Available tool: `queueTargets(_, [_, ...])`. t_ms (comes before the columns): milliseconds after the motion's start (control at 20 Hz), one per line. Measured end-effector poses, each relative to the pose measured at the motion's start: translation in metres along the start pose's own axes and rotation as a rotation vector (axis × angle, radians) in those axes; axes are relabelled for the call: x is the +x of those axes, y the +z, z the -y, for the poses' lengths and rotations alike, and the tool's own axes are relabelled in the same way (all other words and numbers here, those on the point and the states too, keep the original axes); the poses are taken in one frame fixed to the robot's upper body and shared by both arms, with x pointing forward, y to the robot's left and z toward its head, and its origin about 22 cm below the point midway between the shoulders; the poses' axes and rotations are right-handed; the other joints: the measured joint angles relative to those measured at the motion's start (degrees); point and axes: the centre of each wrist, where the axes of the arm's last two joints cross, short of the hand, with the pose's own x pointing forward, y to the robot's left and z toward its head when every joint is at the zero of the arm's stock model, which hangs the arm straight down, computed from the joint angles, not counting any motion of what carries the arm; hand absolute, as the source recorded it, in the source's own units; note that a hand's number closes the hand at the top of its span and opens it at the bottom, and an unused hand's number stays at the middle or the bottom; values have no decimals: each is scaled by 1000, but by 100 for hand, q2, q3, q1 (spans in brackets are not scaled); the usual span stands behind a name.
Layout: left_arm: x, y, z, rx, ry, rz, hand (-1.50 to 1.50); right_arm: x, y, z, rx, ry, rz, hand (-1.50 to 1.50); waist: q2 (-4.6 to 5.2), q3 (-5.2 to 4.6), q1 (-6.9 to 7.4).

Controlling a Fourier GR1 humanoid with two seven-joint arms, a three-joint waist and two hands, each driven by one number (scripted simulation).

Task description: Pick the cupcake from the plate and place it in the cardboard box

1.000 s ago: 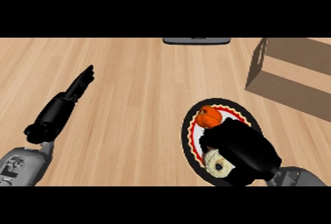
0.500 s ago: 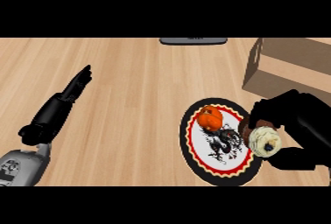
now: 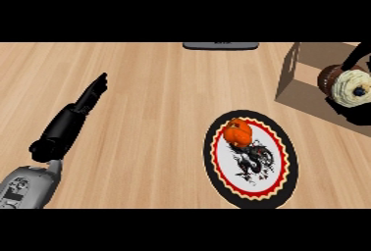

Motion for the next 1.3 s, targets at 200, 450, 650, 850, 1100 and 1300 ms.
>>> queueTargets(200, [4, -7, 1, -7, 1, 4, 0, -26, -25, 18, -28, 10, -81, 150, 10, 1, 40])
queueTargets(450, [8, -7, -5, -14, -2, 12, 0, -62, -38, 28, 37, 122, -144, 150, 24, 2, 105])
queueTargets(650, [8, -10, -1, -22, -1, 17, 0, -94, -34, 36, 194, 167, -225, 150, 55, 3, 145])
queueTargets(850, [9, -13, 3, -29, 0, 20, 0, -120, -33, 40, 321, 179, -269, 150, 71, 6, 194])
queueTargets(1100, [8, -13, 0, -34, -2, 26, 0, -146, -24, 39, 481, 220, -321, -150, 86, 9, 241])
queueTargets(1300, [6, -9, 1, -37, -7, 27, 0, -157, -22, 44, 591, 186, -305, -150, 94, 12, 280])
